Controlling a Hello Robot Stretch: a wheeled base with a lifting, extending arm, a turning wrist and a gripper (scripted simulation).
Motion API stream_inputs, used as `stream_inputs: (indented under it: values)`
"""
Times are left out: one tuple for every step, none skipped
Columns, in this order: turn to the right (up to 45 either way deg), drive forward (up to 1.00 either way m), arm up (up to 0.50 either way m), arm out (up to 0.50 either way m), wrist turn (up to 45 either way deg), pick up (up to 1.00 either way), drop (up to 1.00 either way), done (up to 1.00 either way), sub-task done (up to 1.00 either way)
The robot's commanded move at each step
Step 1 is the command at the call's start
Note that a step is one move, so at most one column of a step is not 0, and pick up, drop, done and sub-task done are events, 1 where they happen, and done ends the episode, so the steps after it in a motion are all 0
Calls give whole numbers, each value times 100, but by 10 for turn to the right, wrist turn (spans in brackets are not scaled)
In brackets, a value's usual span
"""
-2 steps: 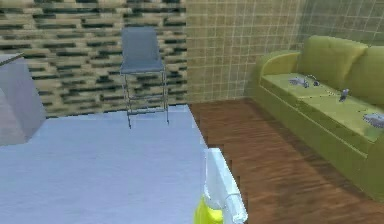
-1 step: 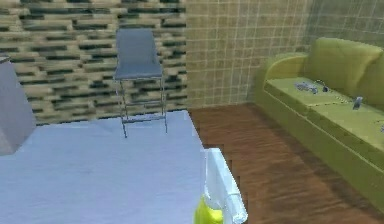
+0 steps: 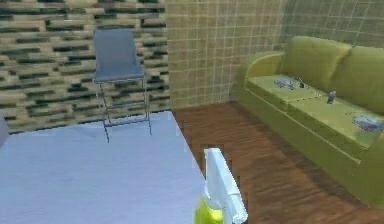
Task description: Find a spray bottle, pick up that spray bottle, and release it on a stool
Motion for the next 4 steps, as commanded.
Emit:
stream_inputs:
  values:
    - [0, 100, 0, 0, 0, 0, 0, 0, 0]
    - [30, 0, 0, 0, 0, 0, 0, 0, 0]
    - [0, 100, 0, 0, 0, 0, 0, 0, 0]
    - [0, 20, 0, 0, 0, 0, 0, 0, 0]
